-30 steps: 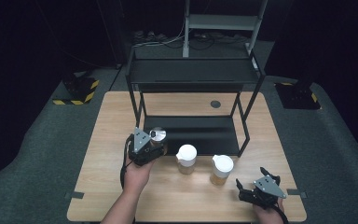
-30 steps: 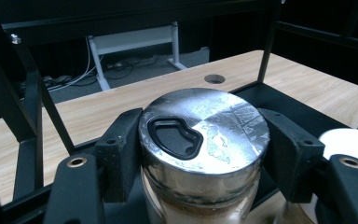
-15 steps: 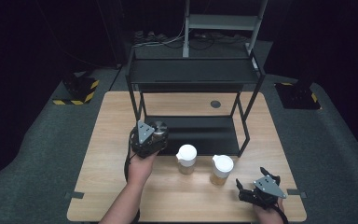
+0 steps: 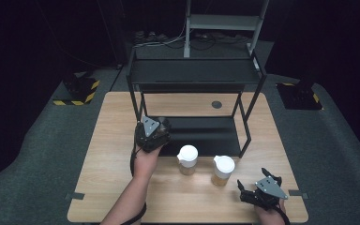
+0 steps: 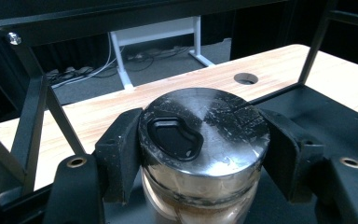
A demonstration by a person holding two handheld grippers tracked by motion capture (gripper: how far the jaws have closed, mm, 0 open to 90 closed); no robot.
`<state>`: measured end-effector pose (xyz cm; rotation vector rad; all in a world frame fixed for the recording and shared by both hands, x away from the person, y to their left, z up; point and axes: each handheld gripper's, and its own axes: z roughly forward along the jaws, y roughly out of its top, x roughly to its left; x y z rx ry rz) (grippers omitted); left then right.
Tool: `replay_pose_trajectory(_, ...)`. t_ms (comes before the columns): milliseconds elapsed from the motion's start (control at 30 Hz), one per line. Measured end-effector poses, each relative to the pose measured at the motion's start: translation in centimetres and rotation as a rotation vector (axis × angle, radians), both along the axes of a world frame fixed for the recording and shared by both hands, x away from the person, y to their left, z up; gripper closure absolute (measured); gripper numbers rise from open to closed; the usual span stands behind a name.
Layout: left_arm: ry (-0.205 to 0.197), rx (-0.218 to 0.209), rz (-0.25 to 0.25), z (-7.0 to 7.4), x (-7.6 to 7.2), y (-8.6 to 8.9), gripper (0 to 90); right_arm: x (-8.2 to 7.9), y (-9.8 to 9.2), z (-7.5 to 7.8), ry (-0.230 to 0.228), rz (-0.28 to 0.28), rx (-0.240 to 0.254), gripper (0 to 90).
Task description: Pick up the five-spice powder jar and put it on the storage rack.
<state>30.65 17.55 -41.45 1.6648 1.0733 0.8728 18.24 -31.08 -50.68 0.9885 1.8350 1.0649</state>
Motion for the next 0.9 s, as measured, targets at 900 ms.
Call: replay_pose_trajectory(900,0.074,0.023,0.041,-0.3,2.5,-1.5,34.9,-0.1,-0.2,-0.1,-0.008,0.002,0.009,0.1)
